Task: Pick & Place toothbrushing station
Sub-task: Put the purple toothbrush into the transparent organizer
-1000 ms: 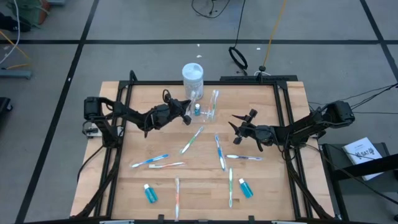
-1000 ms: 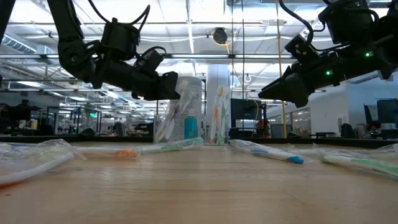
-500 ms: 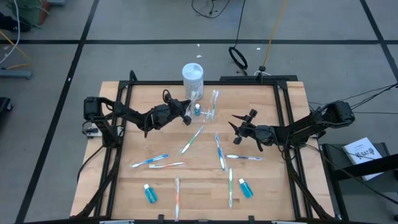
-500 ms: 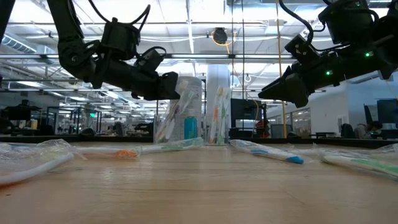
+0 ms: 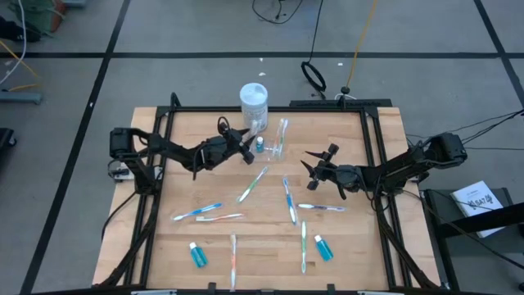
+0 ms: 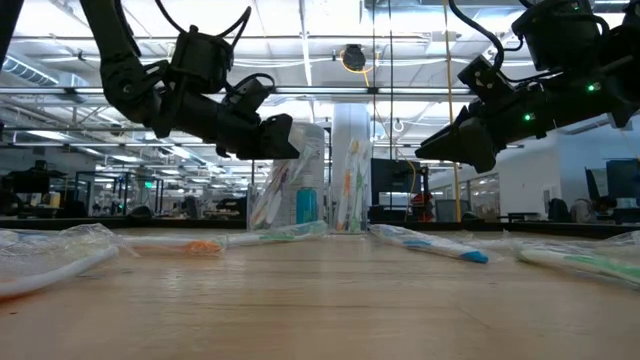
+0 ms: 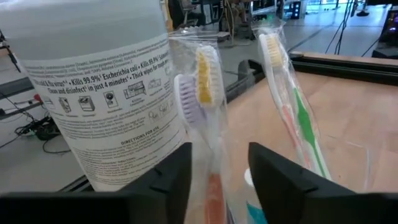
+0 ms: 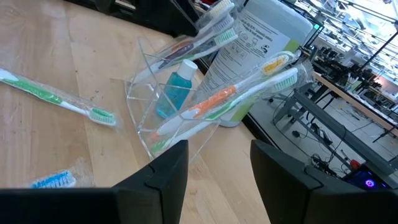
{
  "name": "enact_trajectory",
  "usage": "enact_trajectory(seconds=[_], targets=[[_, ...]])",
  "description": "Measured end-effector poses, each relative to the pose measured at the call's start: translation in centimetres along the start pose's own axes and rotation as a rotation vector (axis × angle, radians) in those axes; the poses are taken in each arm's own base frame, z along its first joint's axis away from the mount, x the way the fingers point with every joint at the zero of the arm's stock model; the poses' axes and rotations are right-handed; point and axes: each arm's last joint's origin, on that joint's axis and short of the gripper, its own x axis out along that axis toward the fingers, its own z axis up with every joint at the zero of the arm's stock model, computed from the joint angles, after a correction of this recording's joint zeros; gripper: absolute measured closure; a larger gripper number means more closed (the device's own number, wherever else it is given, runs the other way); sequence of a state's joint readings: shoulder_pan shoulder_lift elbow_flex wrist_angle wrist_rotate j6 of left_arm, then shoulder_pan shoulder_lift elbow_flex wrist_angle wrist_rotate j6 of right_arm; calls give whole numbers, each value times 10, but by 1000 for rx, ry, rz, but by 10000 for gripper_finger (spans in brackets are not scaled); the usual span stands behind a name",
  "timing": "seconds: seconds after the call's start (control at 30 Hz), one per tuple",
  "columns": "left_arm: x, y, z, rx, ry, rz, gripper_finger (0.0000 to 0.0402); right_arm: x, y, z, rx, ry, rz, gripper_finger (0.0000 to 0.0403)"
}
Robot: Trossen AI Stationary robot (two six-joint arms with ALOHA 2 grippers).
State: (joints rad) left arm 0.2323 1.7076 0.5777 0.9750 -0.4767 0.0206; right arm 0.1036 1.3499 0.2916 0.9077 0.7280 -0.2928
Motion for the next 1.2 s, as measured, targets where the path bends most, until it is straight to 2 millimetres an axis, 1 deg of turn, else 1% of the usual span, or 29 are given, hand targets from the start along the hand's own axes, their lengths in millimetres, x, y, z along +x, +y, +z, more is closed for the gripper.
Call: enact_trajectory(seconds=[0.1,0.23,0.5,0.67,0.77,0.93,1.07,1.2], targets=[[-5,-1,9,-10,-17,22,210,0,0,0,0,0,0,234],[-18,-2,24,28,-18,44,202,0,0,0,2,1,0,234],[-48,-3,55,48,-30,2,221,2,-3,1,59,-12,-14,234],[-60,-3,64,77,-27,-20,235,7,-13,7,227,-68,-68,234],[-63,-2,65,107,-16,-27,241,10,-14,5,253,-80,18,234],[-63,-2,63,124,-1,-27,245,12,-12,9,254,-155,267,234],[-63,-2,63,128,5,-28,245,18,-9,22,252,-187,329,234],[-63,-2,63,127,4,-28,245,28,0,32,200,-133,414,234]])
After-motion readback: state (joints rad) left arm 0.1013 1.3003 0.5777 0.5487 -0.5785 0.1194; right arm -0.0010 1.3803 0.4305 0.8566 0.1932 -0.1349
